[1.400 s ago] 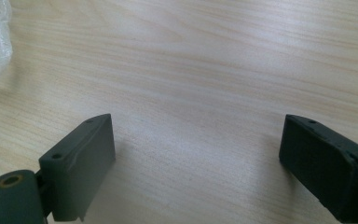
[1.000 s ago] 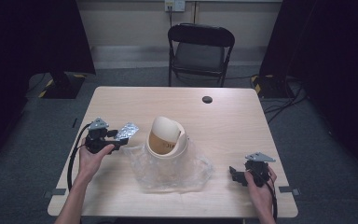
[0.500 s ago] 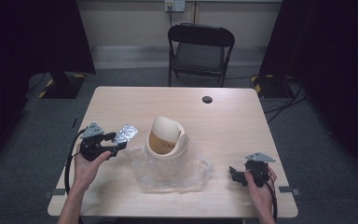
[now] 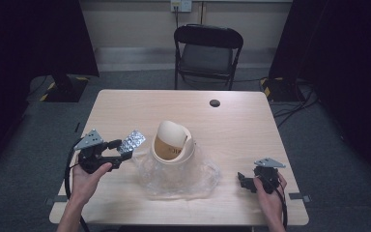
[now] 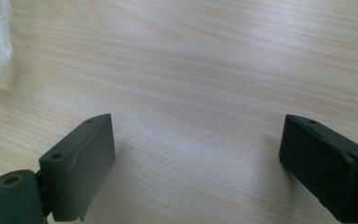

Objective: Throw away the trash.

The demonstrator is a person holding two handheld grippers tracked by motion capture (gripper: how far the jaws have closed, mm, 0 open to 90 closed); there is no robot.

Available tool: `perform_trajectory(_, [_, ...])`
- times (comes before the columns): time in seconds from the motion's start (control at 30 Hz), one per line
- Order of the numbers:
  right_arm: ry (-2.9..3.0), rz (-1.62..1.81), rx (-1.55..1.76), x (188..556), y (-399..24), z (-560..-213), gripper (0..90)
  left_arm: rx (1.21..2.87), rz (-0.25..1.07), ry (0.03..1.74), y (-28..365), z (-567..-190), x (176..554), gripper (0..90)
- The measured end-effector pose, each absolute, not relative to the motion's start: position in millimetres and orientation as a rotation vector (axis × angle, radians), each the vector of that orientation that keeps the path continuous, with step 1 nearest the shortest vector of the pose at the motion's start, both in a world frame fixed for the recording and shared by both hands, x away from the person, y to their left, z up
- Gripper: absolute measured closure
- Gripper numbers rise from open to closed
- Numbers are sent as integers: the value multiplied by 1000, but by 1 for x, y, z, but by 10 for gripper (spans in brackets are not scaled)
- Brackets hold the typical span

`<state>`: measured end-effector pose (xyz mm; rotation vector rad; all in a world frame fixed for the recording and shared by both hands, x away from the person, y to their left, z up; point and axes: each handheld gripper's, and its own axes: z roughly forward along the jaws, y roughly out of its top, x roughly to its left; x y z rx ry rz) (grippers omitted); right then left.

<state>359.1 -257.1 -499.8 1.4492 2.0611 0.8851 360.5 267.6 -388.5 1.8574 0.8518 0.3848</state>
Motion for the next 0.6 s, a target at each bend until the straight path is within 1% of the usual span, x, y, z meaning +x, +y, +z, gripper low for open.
perform_trajectory(0.2, [2061, 885, 1449, 359, -257, -500, 94, 1875, 371, 817, 259, -379, 352, 341])
perform_trajectory(0.3, [2061, 885, 1449, 359, -257, -500, 94, 1920, 364, 768, 247, -374, 348, 341])
perform_trajectory(0.6, [2061, 885, 1449, 359, -257, -500, 94, 1978, 327, 698, 224, -369, 341, 341])
